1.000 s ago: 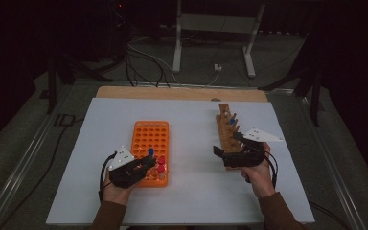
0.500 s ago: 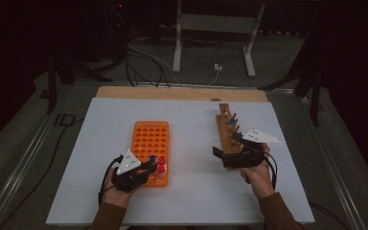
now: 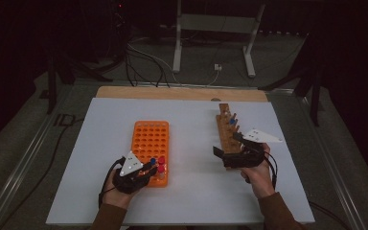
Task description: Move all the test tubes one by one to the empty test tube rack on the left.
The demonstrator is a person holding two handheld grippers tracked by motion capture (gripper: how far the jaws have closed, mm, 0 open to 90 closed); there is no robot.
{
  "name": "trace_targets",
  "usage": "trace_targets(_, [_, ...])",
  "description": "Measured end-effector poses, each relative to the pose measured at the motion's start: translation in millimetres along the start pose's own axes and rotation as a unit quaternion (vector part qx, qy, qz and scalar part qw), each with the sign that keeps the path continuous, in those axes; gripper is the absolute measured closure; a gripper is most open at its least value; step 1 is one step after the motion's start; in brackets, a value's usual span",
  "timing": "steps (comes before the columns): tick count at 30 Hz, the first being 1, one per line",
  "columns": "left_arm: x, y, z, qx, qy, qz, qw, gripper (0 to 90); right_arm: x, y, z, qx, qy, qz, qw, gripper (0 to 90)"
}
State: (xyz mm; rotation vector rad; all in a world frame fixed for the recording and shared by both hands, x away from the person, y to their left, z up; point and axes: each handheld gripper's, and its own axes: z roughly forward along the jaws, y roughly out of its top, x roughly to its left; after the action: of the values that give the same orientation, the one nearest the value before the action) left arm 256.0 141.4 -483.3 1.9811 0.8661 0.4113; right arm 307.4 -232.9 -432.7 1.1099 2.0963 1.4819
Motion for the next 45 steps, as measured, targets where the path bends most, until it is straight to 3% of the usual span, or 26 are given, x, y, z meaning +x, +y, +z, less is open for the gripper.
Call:
trace_targets(7, [6.7,0.8,-12.7,-0.041,-0.016,-0.021,0.9988,58.2,-6.2,3.3,-0.2,0.001,-0.011,-0.002,0.9999,0.1])
trace_targets(17, [12.8,2.6,-20.5,-0.083,-0.041,-0.037,0.9951,45.7,-25.7,8.5,7.8,0.008,-0.057,-0.006,0.9983,5.3])
trace_targets(24, [14.5,4.8,-24.8,-0.1,-0.028,-0.047,0.9935,34.0,-40.6,17.1,18.7,0.014,-0.082,0.006,0.9965,10.6])
trace_targets(28, [15.9,4.7,-25.8,-0.102,-0.007,-0.057,0.9931,23.9,-47.9,19.9,26.0,0.019,-0.095,0.014,0.9952,17.4])
trace_targets(33, [17.4,5.3,-26.0,-0.103,0.015,-0.071,0.992,10.1,-53.8,18.7,34.9,0.024,-0.109,0.008,0.9937,38.9])
trace_targets(36, [19.3,4.5,-25.6,-0.096,0.025,-0.077,0.992,2.5,-57.2,16.5,41.0,0.033,-0.124,0.001,0.9918,45.3])
trace_targets(42, [20.5,3.2,-24.5,-0.096,0.024,-0.082,0.9917,1.8,-61.8,13.7,50.6,0.05,-0.143,-0.012,0.9883,58.0])
trace_targets(45, [20.2,2.8,-23.7,-0.096,0.025,-0.082,0.9917,1.8,-65.0,12.2,53.5,0.056,-0.154,-0.004,0.9865,62.1])
